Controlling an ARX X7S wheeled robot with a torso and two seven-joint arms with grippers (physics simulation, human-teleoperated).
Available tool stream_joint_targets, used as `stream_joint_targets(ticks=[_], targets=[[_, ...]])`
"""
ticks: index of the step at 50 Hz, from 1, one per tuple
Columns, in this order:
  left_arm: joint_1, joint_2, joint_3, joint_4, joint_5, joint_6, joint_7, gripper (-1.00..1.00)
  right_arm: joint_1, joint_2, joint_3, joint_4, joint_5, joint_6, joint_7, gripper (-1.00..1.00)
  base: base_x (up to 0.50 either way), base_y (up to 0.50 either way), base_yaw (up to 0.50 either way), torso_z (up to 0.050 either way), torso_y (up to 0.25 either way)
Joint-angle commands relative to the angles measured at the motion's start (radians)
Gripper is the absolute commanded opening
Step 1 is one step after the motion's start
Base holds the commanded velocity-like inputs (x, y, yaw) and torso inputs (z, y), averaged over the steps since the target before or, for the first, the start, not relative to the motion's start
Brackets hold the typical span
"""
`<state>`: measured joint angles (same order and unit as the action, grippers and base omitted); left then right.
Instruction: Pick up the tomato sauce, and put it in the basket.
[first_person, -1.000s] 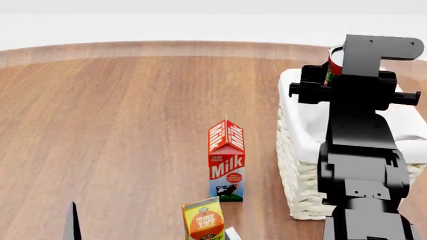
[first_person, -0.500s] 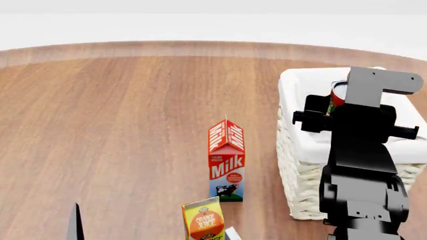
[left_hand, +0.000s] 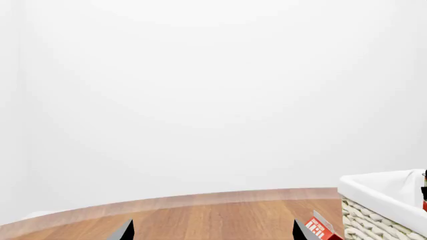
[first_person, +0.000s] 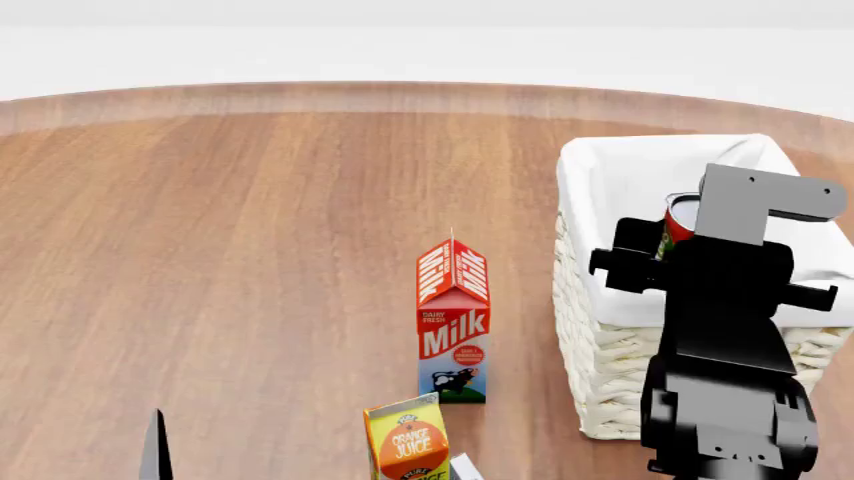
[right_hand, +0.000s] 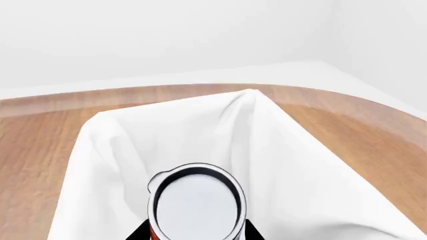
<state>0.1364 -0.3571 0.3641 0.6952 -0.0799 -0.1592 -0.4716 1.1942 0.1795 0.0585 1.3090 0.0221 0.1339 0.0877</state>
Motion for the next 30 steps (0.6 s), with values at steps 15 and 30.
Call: stream_joint_targets(ticks=[15,30], targets=[[-0.003,-0.005,0.007,-0.004,-0.004,0.002,-0.006,1.00,0.001,0.002,0.015,0.000,-0.020,0.002,0.004,1.00,0.00,0.00,0.00,0.000,0.000],[-0.007,-0.008,0.011,-0.010,-0.005,0.005,-0.009,1.00,0.079,-0.009,0.065,0.000,0.007,-0.187,-0.031,1.00,0.00,0.00,0.00,0.000,0.000]])
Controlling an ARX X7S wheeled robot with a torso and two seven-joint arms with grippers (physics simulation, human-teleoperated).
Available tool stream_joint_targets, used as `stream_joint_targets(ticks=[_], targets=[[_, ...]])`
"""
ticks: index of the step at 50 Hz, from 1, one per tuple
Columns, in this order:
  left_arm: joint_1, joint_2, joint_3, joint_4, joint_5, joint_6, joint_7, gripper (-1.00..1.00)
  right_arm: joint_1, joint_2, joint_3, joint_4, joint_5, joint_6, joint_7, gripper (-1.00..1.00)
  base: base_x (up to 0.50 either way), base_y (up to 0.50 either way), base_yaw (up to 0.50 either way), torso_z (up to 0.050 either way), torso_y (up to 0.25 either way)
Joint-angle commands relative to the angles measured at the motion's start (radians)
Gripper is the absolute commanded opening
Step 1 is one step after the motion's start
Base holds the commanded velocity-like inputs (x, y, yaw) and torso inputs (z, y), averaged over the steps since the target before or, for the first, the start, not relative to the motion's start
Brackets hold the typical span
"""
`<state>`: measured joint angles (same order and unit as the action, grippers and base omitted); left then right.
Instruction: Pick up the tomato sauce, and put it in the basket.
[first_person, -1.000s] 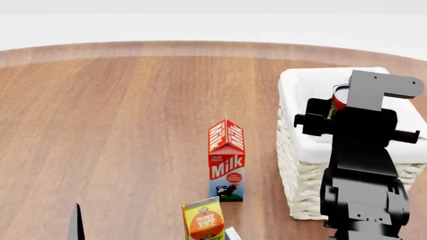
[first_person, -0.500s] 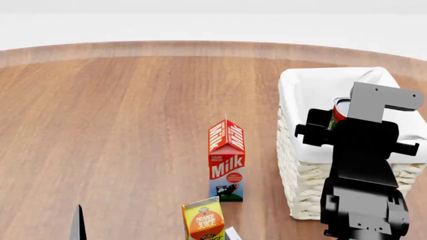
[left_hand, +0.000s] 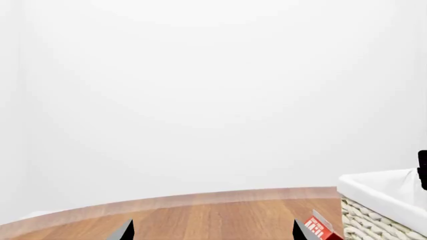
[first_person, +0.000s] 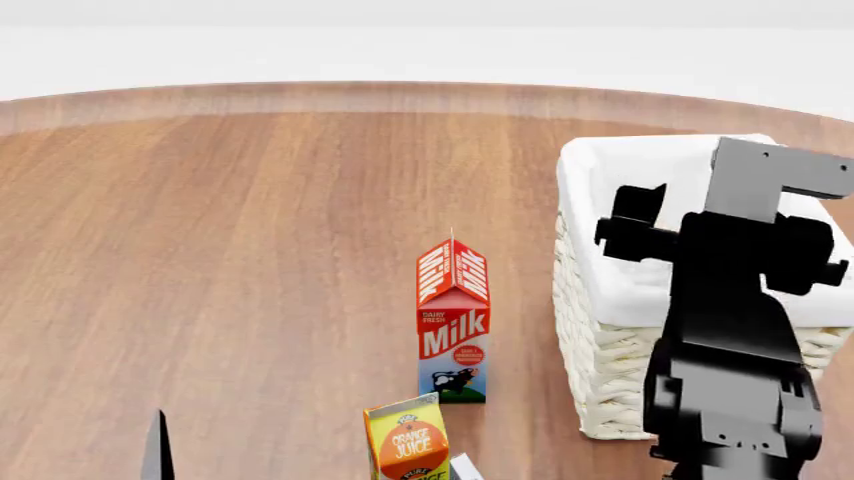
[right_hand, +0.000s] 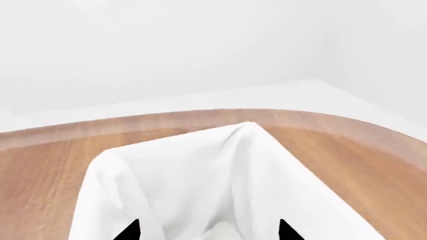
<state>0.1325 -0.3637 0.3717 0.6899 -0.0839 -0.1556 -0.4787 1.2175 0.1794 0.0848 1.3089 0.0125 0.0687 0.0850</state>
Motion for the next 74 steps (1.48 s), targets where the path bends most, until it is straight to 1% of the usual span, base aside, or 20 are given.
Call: stream_joint_targets(ticks=[1,5,11,16,18,19,20,24,27,28,30,32,39,41,48,55,57,59,62,74], targets=[[-0.003,-0.002,0.003,-0.004,-0.001,0.001,-0.002,1.00,0.063,-0.010,0.046,0.000,0.020,-0.126,-0.035,1.00,0.00,0.00,0.00,0.000,0.000],[-0.002,-0.004,0.001,0.003,-0.004,-0.002,-0.005,1.00,0.118,-0.013,0.064,0.000,0.022,-0.168,-0.074,1.00,0.00,0.00,0.00,0.000,0.000],[-0.001,-0.005,0.005,0.000,-0.001,0.001,-0.006,1.00,0.157,-0.019,0.107,0.000,0.037,-0.232,-0.130,1.00,0.00,0.00,0.00,0.000,0.002],[0.000,-0.008,0.004,0.005,-0.002,0.000,-0.009,1.00,0.162,-0.017,0.113,-0.002,0.031,-0.338,-0.173,1.00,0.00,0.00,0.00,0.000,0.000],[0.000,-0.007,0.005,0.003,-0.002,0.002,-0.009,1.00,0.147,-0.020,0.114,-0.047,0.036,-0.340,-0.190,1.00,0.00,0.00,0.00,0.000,0.000],[0.000,-0.006,0.010,0.001,0.002,0.002,-0.009,1.00,0.042,-0.039,0.124,-0.197,0.064,-0.190,-0.198,1.00,0.00,0.00,0.00,0.000,0.000],[-0.001,-0.006,0.012,0.001,0.003,0.001,-0.009,1.00,-0.018,-0.048,0.128,-0.347,0.072,-0.095,-0.188,1.00,0.00,0.00,0.00,0.000,0.000],[-0.001,-0.008,0.012,0.004,0.002,0.000,-0.011,1.00,-0.172,-0.073,0.137,-0.947,0.135,0.127,-0.198,1.00,0.00,0.00,0.00,0.000,0.000],[0.001,-0.009,0.016,0.008,0.006,-0.002,-0.012,1.00,-0.262,-0.089,0.148,-1.252,0.174,0.224,-0.178,1.00,0.00,0.00,0.00,0.000,0.000],[0.001,-0.009,0.016,0.010,0.006,-0.002,-0.012,1.00,-0.271,-0.090,0.149,-1.283,0.181,0.236,-0.177,1.00,0.00,0.00,0.00,0.000,0.000],[0.004,-0.012,0.009,0.017,0.002,-0.002,-0.014,1.00,-0.325,-0.094,0.149,-1.438,0.208,0.302,-0.168,1.00,0.00,0.00,0.00,0.000,0.000],[0.003,-0.012,0.010,0.016,0.001,0.000,-0.015,1.00,-0.368,-0.107,0.158,-1.545,0.230,0.331,-0.151,1.00,0.00,0.00,0.00,0.000,0.000],[0.004,-0.015,0.011,0.023,0.003,-0.001,-0.018,1.00,-0.481,-0.129,0.206,-1.835,0.365,0.446,-0.115,1.00,0.00,0.00,0.00,0.000,0.000],[0.004,-0.016,0.011,0.025,0.002,-0.001,-0.018,1.00,-0.512,-0.134,0.238,-1.926,0.432,0.494,-0.097,1.00,0.00,0.00,0.00,0.000,0.000],[0.002,-0.017,0.013,0.026,0.002,-0.002,-0.020,1.00,-0.628,-0.126,0.276,-2.109,0.525,0.518,-0.081,1.00,0.00,0.00,0.00,0.000,0.000],[0.003,-0.019,0.015,0.028,0.002,-0.002,-0.022,1.00,-0.732,-0.124,0.299,-2.212,0.590,0.506,-0.076,1.00,0.00,0.00,0.00,0.000,0.000],[0.003,-0.020,0.016,0.030,0.002,-0.003,-0.022,1.00,-0.764,-0.128,0.300,-2.226,0.600,0.490,-0.082,1.00,0.00,0.00,0.00,0.000,0.000],[0.003,-0.020,0.016,0.030,0.001,-0.002,-0.023,1.00,-0.806,-0.131,0.272,-2.224,0.549,0.442,-0.103,1.00,0.00,0.00,0.00,0.000,0.000],[0.003,-0.021,0.016,0.032,0.000,-0.003,-0.024,1.00,-0.846,-0.139,0.261,-2.209,0.543,0.406,-0.114,1.00,0.00,0.00,0.00,0.000,0.000],[0.001,-0.024,0.016,0.030,-0.005,-0.001,-0.026,1.00,-0.937,-0.132,0.243,-2.203,0.567,0.337,-0.108,1.00,0.00,0.00,0.00,0.000,0.000]])
